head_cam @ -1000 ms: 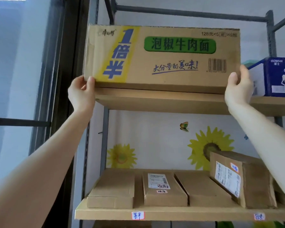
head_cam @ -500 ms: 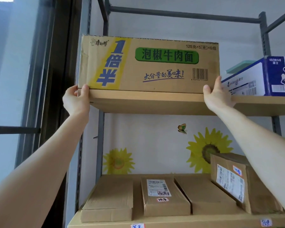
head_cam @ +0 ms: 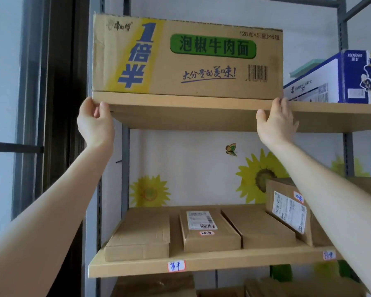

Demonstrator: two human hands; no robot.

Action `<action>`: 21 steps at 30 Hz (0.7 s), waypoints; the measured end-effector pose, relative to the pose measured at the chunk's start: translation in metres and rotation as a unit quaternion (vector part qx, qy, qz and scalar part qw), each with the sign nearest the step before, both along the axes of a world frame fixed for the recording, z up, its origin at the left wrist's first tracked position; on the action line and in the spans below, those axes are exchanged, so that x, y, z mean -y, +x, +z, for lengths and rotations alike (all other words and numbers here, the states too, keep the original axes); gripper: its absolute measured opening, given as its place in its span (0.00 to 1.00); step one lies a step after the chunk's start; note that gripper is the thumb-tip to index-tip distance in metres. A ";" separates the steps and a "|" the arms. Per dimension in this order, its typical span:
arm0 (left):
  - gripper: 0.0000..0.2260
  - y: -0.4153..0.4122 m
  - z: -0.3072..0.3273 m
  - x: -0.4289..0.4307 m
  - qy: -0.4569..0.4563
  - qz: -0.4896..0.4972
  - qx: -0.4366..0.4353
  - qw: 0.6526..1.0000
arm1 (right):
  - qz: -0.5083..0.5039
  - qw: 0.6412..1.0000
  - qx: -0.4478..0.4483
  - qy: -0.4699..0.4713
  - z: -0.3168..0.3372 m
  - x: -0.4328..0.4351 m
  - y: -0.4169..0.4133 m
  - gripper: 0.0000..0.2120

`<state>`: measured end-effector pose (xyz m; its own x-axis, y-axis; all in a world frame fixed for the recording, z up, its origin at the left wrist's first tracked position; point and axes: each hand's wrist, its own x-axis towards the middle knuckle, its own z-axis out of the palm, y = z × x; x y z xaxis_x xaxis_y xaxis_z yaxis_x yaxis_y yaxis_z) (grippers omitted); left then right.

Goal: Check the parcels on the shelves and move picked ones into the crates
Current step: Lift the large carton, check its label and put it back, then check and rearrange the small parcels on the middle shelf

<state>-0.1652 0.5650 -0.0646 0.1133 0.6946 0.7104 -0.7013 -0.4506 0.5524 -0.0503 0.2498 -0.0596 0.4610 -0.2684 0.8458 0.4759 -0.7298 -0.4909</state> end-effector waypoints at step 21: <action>0.16 -0.040 -0.234 0.010 0.100 0.180 -0.405 0.891 | 0.259 0.917 -0.186 -0.240 -0.232 -0.158 -0.082 0.20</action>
